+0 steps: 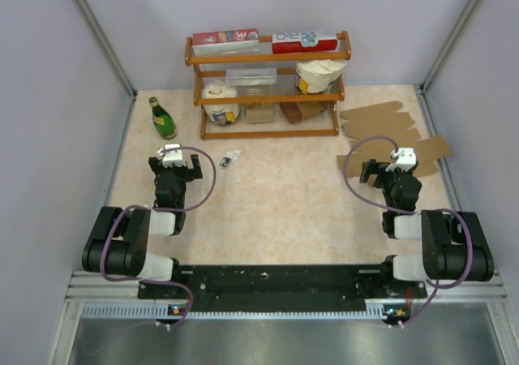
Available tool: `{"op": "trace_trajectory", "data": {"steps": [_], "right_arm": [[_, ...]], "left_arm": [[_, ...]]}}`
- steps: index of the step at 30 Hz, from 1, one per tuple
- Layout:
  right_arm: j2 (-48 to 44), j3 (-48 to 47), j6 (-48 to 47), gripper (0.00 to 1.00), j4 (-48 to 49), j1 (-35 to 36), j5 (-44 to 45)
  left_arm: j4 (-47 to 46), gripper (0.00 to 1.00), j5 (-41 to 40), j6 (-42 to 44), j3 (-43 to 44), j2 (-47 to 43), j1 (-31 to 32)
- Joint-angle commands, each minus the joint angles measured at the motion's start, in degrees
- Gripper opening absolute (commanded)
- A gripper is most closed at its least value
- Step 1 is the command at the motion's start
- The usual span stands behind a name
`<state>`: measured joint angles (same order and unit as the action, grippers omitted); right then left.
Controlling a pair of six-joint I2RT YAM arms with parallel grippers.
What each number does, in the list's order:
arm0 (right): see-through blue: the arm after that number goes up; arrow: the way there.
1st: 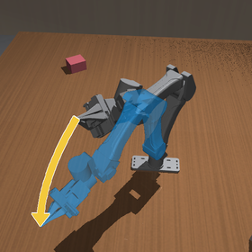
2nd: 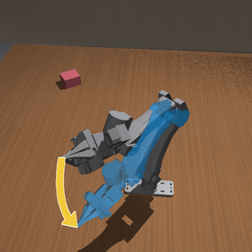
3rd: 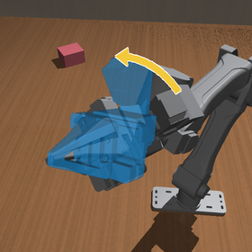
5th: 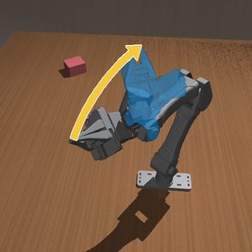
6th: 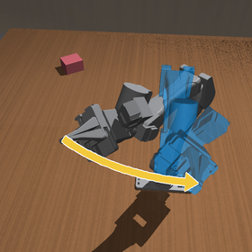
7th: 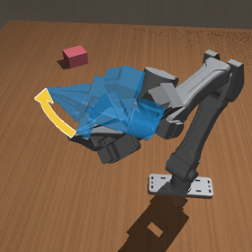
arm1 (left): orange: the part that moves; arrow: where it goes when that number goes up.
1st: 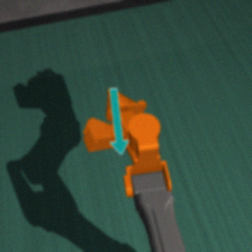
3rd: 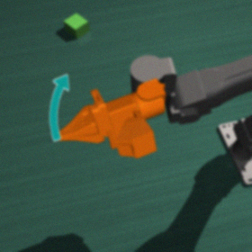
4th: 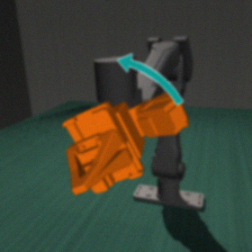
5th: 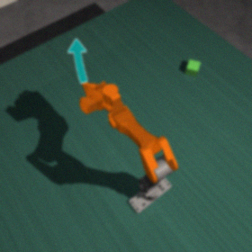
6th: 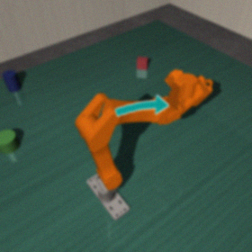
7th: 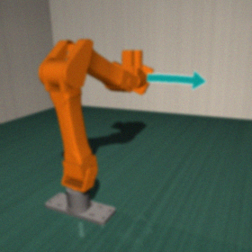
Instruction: Fold the paper box
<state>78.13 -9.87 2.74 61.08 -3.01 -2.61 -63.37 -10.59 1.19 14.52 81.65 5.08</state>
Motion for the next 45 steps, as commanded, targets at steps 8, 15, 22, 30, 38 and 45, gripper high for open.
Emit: {"op": "trace_trajectory", "data": {"steps": [8, 15, 22, 30, 38, 45], "right_arm": [[0.01, -2.00, -0.37, 0.99, 1.24, 0.98, -0.02], [0.01, -1.47, 0.77, 0.99, 2.12, 0.98, 2.17], [-7.09, -1.38, 3.58, 0.99, -4.80, 1.07, 10.59], [-17.66, -20.26, 19.14, 0.99, -51.01, 0.98, 24.87], [-22.49, -24.06, 25.64, 0.99, -66.34, -0.15, 15.91], [-25.57, -27.74, 25.73, 0.99, -74.07, -1.04, 8.76]], "left_arm": [[-3.33, 0.99, -0.57, -0.14, -0.20, 0.27, 0.19], [-3.25, 0.99, -0.49, -0.22, -0.11, 0.44, 0.19], [9.26, 0.99, -9.25, 1.71, 2.86, -9.03, 3.87], [41.12, 0.99, -16.57, -10.16, 14.56, -18.18, 12.31], [56.26, 0.99, 3.35, -27.97, 23.97, -21.53, 15.92], [45.88, 0.97, 18.15, -38.63, 27.65, -8.72, 23.37]]}}
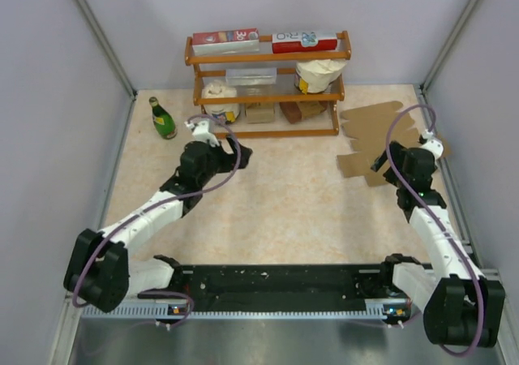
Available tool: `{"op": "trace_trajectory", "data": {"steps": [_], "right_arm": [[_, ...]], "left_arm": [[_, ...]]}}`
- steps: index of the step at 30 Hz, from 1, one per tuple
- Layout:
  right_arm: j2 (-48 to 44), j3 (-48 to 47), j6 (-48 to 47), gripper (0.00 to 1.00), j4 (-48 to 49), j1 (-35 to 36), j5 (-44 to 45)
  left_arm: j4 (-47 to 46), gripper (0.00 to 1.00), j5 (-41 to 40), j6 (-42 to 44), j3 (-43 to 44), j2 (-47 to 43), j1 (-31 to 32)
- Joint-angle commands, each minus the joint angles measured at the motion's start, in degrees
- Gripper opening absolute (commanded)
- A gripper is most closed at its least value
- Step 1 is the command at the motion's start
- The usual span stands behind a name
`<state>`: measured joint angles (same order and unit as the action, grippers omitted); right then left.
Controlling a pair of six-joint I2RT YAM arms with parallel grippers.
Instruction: Fold the paper box
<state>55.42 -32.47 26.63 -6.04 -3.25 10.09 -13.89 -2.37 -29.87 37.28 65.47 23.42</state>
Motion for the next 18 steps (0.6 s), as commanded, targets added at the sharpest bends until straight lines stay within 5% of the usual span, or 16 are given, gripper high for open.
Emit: {"op": "trace_trajectory", "data": {"steps": [1, 5, 18], "right_arm": [[-3.12, -6.11, 2.02, 0.99, -8.53, -0.97, -3.93], [-4.88, -9.19, 3.95, 0.99, -12.76, -2.37, -5.68], [-7.52, -16.57, 8.44, 0.99, -19.27, -4.40, -13.25]], "left_arm": [[-3.43, 0.97, 9.93, -7.92, 7.00, 9.65, 6.80], [-4.30, 0.96, 10.10, -12.65, 14.04, 20.11, 14.27], [-4.66, 0.80, 14.50, -26.20, 39.08, 51.06, 23.68]]}}
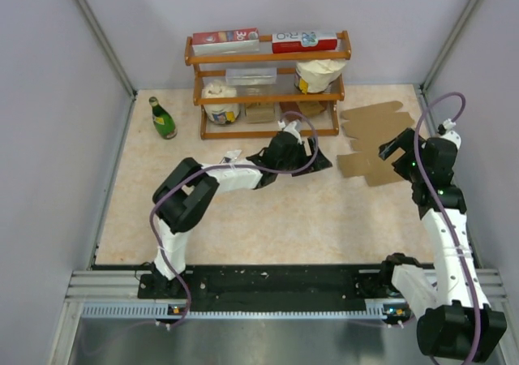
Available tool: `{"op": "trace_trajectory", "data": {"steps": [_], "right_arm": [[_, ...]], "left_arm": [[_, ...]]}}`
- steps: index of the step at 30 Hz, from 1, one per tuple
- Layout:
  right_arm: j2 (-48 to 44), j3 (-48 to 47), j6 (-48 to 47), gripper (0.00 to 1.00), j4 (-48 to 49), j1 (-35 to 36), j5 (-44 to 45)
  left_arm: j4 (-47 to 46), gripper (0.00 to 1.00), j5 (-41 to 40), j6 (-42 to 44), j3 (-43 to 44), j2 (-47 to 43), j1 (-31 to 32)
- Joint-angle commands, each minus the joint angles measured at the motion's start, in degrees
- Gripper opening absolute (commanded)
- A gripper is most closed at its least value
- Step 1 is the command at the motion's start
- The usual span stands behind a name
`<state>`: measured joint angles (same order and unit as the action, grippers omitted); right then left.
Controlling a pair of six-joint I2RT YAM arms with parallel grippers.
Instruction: Fold the paper box
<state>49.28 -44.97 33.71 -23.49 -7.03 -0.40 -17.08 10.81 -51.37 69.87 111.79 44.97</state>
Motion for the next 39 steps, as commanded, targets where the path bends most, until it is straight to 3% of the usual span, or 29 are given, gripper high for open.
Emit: {"op": "trace_trajectory", "data": {"steps": [1, 12, 17, 24, 39], "right_arm": [[-1.64, -4.51, 1.35, 0.99, -2.00, -0.62, -2.85], [-3.40, -5.83, 0.83, 0.99, -3.58, -0.80, -3.73], [-3.49, -6.44, 0.83, 0.99, -3.85, -0.88, -4.34], [-3.49, -6.09, 1.35, 0.99, -4.02, -0.88, -4.60], [-4.28, -7.41, 1.44, 0.98, -4.73, -0.97, -5.13]], "left_arm": [[-0.94, 0.79, 1.06, -5.22, 8.25, 6.32, 2.57], [7.94, 0.73, -2.28, -7.95, 25.75, 17.93, 7.06], [10.22, 0.69, -4.39, -9.53, 25.15, 18.56, 7.15], [7.95, 0.69, -6.41, -10.23, 18.03, 15.83, 7.06], [10.49, 0.68, -6.50, -15.51, 27.42, 24.70, 6.45]]}}
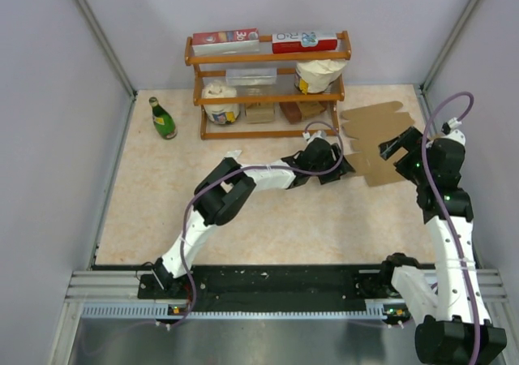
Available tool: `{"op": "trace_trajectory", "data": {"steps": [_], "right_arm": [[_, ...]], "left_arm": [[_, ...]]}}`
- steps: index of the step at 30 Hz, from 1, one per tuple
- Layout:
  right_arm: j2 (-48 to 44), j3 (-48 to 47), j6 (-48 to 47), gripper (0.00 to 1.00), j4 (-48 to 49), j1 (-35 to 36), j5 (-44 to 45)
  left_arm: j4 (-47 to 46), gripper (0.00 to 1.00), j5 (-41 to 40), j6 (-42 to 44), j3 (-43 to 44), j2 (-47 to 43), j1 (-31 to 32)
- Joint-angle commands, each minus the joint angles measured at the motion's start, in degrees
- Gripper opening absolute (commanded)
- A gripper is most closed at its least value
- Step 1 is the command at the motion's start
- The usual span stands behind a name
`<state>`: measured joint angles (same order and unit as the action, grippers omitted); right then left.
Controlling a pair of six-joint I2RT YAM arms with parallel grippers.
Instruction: Fold the paper box
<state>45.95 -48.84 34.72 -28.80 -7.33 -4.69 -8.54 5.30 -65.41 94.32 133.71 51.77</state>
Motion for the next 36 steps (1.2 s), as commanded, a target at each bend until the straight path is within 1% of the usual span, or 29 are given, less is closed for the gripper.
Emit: {"op": "trace_trajectory", "data": {"steps": [1, 8, 12, 17, 19, 21, 25, 27, 29, 32, 36], "right_arm": [[-1.04, -3.80, 0.52, 0.99, 0.58, -0.67, -0.94], [-1.39, -4.33, 0.79, 0.98, 0.06, -0.67, -1.46], [-1.48, -4.25, 1.05, 0.98, 0.06, -0.75, -1.73], [-1.40, -4.07, 1.05, 0.98, -0.03, -0.84, -1.90], [-1.48, -4.07, 1.05, 0.98, -0.12, -0.84, -1.99], [-1.48, -3.98, 1.14, 0.98, -0.12, -0.84, -2.17], [-1.48, -3.81, 1.14, 0.98, -0.12, -0.84, -2.34], [-1.57, -3.55, 1.23, 0.98, -0.12, -0.84, -2.34], [-1.83, -3.02, 1.23, 0.98, -0.12, -0.84, -2.26], [-1.75, -2.23, 0.96, 0.98, -0.12, -0.84, -1.99], [-2.01, -1.79, 0.44, 0.98, -0.12, -0.84, -1.73]], "left_arm": [[2.20, 0.67, -0.99, -1.74, 3.67, 3.39, -0.44], [3.70, 0.61, -2.14, -4.55, 5.69, 5.86, -0.70], [3.09, 0.54, -2.05, -7.27, 6.05, 7.00, -0.79], [2.82, 0.48, -3.10, -10.26, 6.14, 7.27, -0.70], [2.91, 0.44, -3.37, -10.79, 6.05, 7.27, -0.70], [2.82, 0.37, -3.28, -10.62, 5.96, 7.27, -0.70], [2.65, 0.19, -3.10, -10.71, 5.96, 7.35, -0.70], [1.86, 0.08, -2.49, -10.36, 5.87, 7.44, -0.70], [0.98, 0.01, -1.61, -9.74, 5.61, 7.44, -0.79], [-0.25, 0.00, -1.43, -8.34, 2.72, 5.61, -0.79], [-2.97, 0.00, -1.35, -4.83, -6.14, -0.28, -0.88]]}}
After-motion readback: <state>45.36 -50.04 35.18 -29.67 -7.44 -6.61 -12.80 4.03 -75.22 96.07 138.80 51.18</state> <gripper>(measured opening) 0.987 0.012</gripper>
